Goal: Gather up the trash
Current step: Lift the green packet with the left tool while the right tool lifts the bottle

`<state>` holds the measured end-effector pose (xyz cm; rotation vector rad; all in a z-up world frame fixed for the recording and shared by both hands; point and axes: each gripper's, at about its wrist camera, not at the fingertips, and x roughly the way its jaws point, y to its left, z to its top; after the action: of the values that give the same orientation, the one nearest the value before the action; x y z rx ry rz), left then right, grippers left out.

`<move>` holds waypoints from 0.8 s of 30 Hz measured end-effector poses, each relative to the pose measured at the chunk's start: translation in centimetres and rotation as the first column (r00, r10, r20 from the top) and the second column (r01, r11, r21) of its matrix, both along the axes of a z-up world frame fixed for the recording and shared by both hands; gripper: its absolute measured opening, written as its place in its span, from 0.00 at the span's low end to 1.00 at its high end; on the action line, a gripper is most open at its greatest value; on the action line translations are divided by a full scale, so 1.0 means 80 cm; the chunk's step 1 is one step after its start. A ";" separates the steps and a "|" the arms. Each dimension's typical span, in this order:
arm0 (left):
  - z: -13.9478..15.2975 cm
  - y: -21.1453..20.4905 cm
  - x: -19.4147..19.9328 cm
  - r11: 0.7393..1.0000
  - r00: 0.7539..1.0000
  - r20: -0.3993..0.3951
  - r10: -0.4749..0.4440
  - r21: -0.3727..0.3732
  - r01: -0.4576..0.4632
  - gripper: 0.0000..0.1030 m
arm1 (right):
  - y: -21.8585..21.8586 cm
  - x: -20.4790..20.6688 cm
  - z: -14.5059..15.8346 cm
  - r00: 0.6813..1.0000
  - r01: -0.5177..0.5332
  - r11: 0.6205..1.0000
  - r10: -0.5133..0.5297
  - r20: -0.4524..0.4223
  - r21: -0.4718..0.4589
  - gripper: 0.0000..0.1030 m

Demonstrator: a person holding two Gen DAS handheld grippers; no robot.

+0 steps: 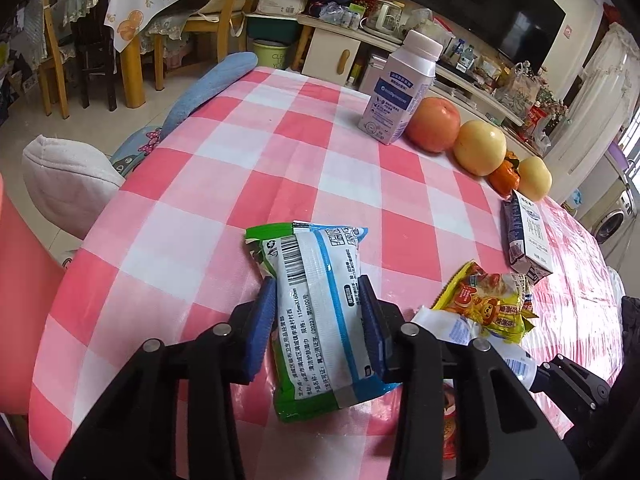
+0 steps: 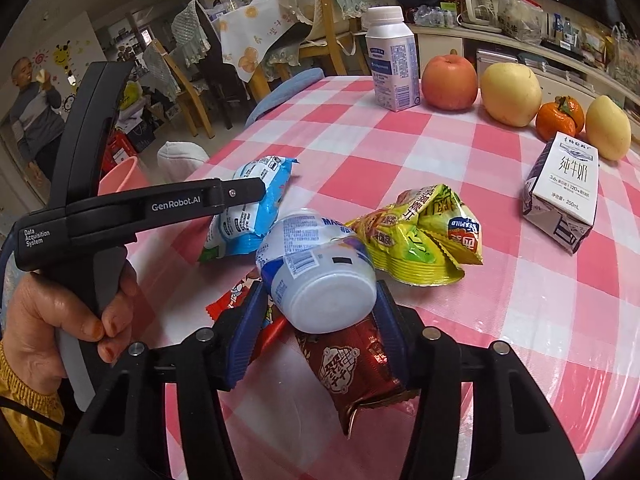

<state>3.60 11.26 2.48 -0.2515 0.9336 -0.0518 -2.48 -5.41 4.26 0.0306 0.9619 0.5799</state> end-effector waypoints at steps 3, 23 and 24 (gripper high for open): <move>0.001 0.005 -0.003 1.000 1.000 0.001 -0.001 -0.018 0.001 0.39 | 0.001 0.001 -0.001 1.000 -0.001 1.000 0.001 0.004 -0.003 0.54; 0.005 0.030 -0.026 0.999 1.000 0.002 -0.022 -0.043 0.022 0.34 | 0.009 0.004 0.002 0.999 -0.007 0.999 0.008 0.032 -0.033 0.72; 0.005 0.031 -0.027 0.999 1.000 0.002 -0.024 -0.040 0.025 0.34 | 0.010 0.008 0.002 1.000 -0.002 1.000 0.003 0.027 -0.026 0.73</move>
<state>1.47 13.73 2.87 -0.2775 0.9345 -0.0935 -1.82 -4.65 4.41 -0.0019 0.9429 0.5687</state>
